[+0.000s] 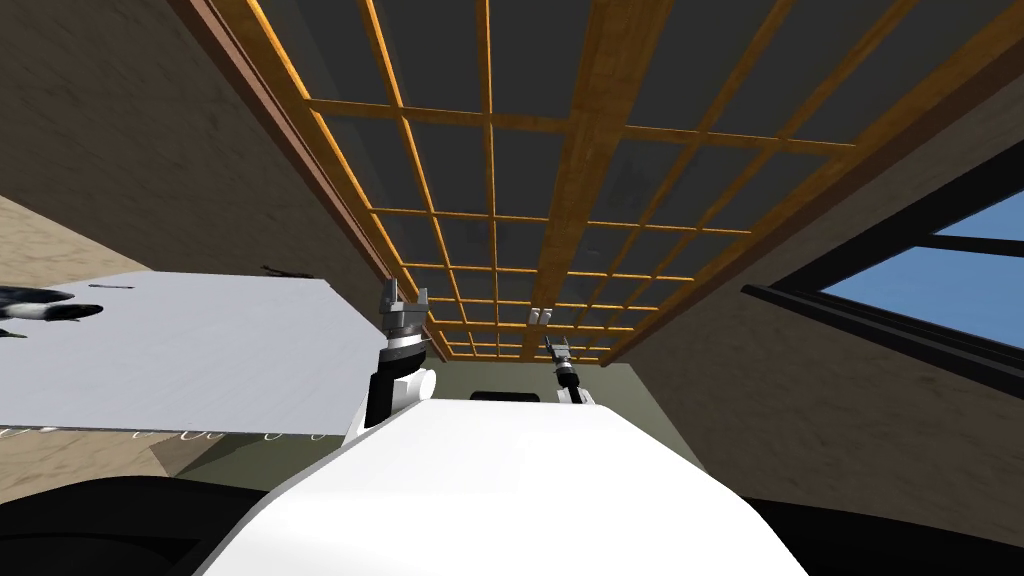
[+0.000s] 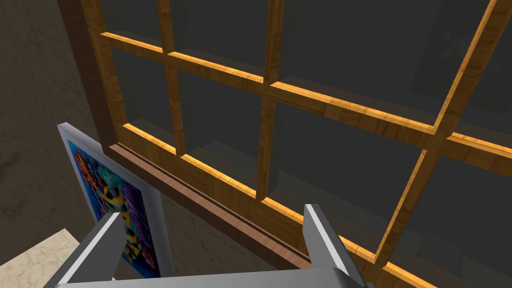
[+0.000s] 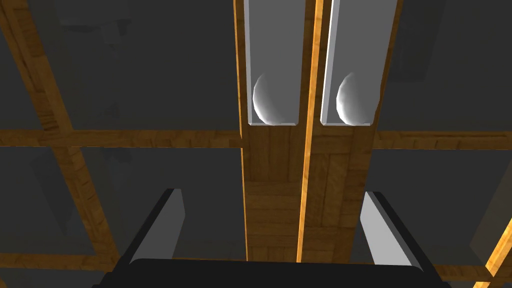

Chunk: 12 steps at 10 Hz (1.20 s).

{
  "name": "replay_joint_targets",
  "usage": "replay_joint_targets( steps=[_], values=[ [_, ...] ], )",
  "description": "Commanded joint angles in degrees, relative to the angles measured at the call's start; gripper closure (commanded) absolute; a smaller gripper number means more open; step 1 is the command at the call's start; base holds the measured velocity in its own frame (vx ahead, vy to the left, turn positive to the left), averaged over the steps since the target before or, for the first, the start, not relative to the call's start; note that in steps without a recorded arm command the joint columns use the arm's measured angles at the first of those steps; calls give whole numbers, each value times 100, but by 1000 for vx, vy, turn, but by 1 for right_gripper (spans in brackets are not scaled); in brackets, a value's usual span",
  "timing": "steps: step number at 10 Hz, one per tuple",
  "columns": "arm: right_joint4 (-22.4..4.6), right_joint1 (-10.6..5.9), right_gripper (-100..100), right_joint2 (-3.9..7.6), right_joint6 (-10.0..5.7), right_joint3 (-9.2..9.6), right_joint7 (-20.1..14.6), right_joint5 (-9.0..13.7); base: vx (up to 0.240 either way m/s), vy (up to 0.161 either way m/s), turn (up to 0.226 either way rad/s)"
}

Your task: Pull the door open

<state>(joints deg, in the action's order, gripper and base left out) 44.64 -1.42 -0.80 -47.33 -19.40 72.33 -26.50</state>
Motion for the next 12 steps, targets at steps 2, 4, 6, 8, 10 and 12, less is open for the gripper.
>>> replay_joint_targets(
  steps=[2,4,6,8,10,12],
  values=[
    [-65,135,-100,147,8,-107,6,10,-122,41,-29],
    [-100,205,-100,227,13,-172,10,17,-133,23,-11],
    [-166,327,-100,358,22,-304,19,30,-116,20,-14],
    [-239,455,-100,483,31,-459,29,46,-102,-2,-12],
    [-291,542,-100,560,38,-572,37,57,-136,19,-14],
    [-381,683,-100,673,49,-774,51,75,-161,-27,-8]
  ],
)
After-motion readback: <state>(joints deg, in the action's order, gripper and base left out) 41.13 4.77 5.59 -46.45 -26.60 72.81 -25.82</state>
